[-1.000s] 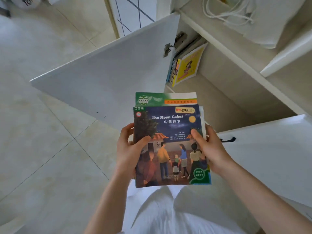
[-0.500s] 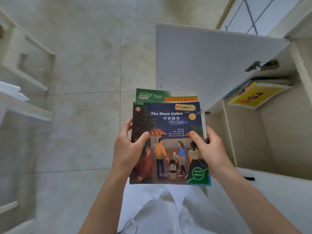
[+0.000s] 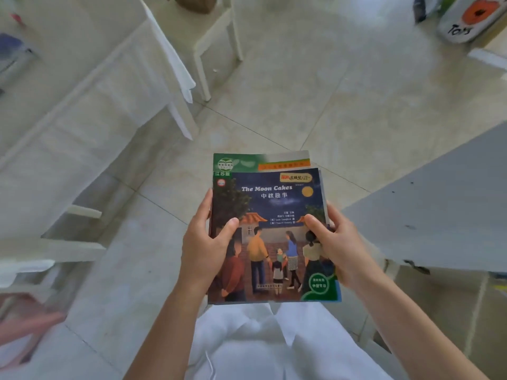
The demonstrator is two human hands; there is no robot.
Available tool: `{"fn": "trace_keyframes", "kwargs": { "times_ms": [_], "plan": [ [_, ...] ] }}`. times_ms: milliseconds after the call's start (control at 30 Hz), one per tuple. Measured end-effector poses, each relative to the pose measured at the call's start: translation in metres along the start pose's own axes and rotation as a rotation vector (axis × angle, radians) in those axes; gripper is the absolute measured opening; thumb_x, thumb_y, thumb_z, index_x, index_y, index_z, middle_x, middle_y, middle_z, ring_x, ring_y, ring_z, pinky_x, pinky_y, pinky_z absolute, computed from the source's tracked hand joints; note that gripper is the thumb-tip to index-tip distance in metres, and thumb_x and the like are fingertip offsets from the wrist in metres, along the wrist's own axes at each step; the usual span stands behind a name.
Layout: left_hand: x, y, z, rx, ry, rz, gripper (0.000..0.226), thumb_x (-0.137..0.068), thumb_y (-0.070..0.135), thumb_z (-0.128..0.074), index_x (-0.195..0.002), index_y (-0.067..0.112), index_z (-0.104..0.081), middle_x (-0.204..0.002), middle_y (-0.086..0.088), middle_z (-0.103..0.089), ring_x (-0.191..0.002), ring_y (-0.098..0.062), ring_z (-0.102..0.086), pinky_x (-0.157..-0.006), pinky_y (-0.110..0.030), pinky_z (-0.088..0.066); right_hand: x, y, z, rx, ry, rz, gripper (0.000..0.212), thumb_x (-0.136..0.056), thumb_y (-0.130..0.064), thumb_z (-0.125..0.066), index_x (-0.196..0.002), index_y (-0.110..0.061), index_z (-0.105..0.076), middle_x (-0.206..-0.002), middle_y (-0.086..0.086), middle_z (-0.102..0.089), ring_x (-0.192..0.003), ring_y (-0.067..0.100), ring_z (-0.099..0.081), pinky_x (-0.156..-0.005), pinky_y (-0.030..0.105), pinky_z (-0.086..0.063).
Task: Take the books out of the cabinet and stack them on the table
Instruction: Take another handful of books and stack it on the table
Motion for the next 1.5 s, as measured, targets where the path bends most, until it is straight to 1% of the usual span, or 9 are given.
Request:
{"fn": "trace_keyframes", "kwargs": {
  "times_ms": [267, 433, 533, 600, 733, 1000, 1133, 1267, 1500],
  "plan": [
    [-0.054, -0.048, 0.137, -0.025, 0.155, 0.057, 0.078, -0.082, 0.035, -0.074, -0.145, 0.042, -0.028, -0.141, 0.013, -0.05, -0.13, -0.005, -0.045, -0.107, -0.036, -0.044, -0.049, -0.044, -0.167, 0.188, -0.144, 0.011, 0.029, -0.094, -0.029, -0.059, -0.12, -0.039, -0.055, -0.092, 0.0, -0.077, -0.081, 0.023, -0.074, -0.073, 0.051, -0.06],
    [-0.086, -0.063, 0.187, 0.019, 0.262, 0.096, 0.073, -0.082, 0.027, -0.074, -0.143, 0.039, -0.035, -0.133, 0.02, -0.053, -0.113, 0.02, -0.045, -0.092, -0.003, -0.037, -0.069, -0.067, -0.237, 0.284, -0.236, 0.051, 0.029, -0.091, -0.025, -0.063, -0.116, -0.038, -0.055, -0.095, -0.002, -0.075, -0.077, 0.02, -0.075, -0.07, 0.047, -0.061],
    [-0.109, -0.068, 0.202, 0.048, 0.309, 0.106, 0.076, -0.079, 0.026, -0.077, -0.143, 0.035, -0.037, -0.125, 0.028, -0.053, -0.107, 0.03, -0.041, -0.081, 0.009, -0.031, -0.087, -0.084, -0.267, 0.365, -0.309, 0.105, 0.054, -0.088, -0.018, -0.067, -0.133, -0.034, -0.042, -0.104, -0.004, -0.073, -0.081, 0.012, -0.072, -0.062, 0.031, -0.06],
    [-0.129, -0.069, 0.209, 0.061, 0.336, 0.116, 0.077, -0.078, 0.023, -0.079, -0.143, 0.032, -0.038, -0.122, 0.032, -0.051, -0.105, 0.032, -0.041, -0.08, 0.01, -0.031, -0.104, -0.097, -0.285, 0.388, -0.361, 0.15, 0.083, -0.087, -0.015, -0.068, -0.147, -0.043, -0.017, -0.116, -0.007, -0.068, -0.09, 0.009, -0.071, -0.07, 0.033, -0.061],
    [-0.18, -0.067, 0.224, 0.082, 0.399, 0.138, 0.076, -0.078, 0.023, -0.078, -0.143, 0.031, -0.039, -0.126, 0.022, -0.054, -0.105, 0.031, -0.043, -0.082, 0.009, -0.033, -0.145, -0.135, -0.321, 0.441, -0.452, 0.226, 0.086, -0.088, -0.009, -0.067, -0.144, -0.054, -0.019, -0.106, -0.022, -0.07, -0.092, 0.007, -0.071, -0.074, 0.041, -0.061],
    [-0.291, -0.042, 0.249, 0.152, 0.5, 0.172, 0.073, -0.079, 0.024, -0.078, -0.141, 0.034, -0.042, -0.122, 0.031, -0.052, -0.108, 0.022, -0.05, -0.085, 0.003, -0.04, -0.24, -0.228, -0.385, 0.638, -0.582, 0.348, 0.083, -0.088, -0.004, -0.065, -0.142, -0.054, -0.025, -0.126, -0.005, -0.062, -0.097, 0.007, -0.067, -0.072, 0.025, -0.059],
    [-0.341, -0.029, 0.261, 0.161, 0.558, 0.166, 0.072, -0.078, 0.025, -0.079, -0.139, 0.036, -0.044, -0.126, 0.024, -0.057, -0.116, 0.004, -0.057, -0.097, -0.016, -0.047, -0.287, -0.266, -0.418, 0.795, -0.578, 0.43, 0.083, -0.089, -0.013, -0.064, -0.136, -0.066, -0.022, -0.124, -0.004, -0.052, -0.111, 0.017, -0.058, -0.087, 0.038, -0.056],
    [-0.379, -0.025, 0.278, 0.19, 0.616, 0.188, 0.071, -0.075, 0.025, -0.082, -0.136, 0.038, -0.047, -0.126, 0.023, -0.059, -0.116, 0.002, -0.058, -0.101, -0.033, -0.05, -0.314, -0.296, -0.449, 0.873, -0.593, 0.511, 0.079, -0.088, -0.012, -0.064, -0.137, -0.061, -0.025, -0.118, -0.006, -0.047, -0.107, 0.013, -0.054, -0.082, 0.022, -0.051],
    [-0.449, -0.041, 0.32, 0.224, 0.654, 0.2, 0.074, -0.073, 0.028, -0.083, -0.135, 0.044, -0.045, -0.135, 0.017, -0.056, -0.126, -0.008, -0.053, -0.104, -0.042, -0.048, -0.361, -0.328, -0.516, 0.863, -0.576, 0.515, 0.074, -0.086, -0.01, -0.066, -0.14, -0.05, -0.035, -0.12, -0.007, -0.048, -0.111, 0.016, -0.054, -0.091, 0.042, -0.054]
  ]
}}
Point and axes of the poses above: each hand's wrist, its own x-axis away from the middle knuckle, its own z-axis out of the back of the hand, y = z × x, the point moved 4 cm from there along -x, towards the middle knuckle
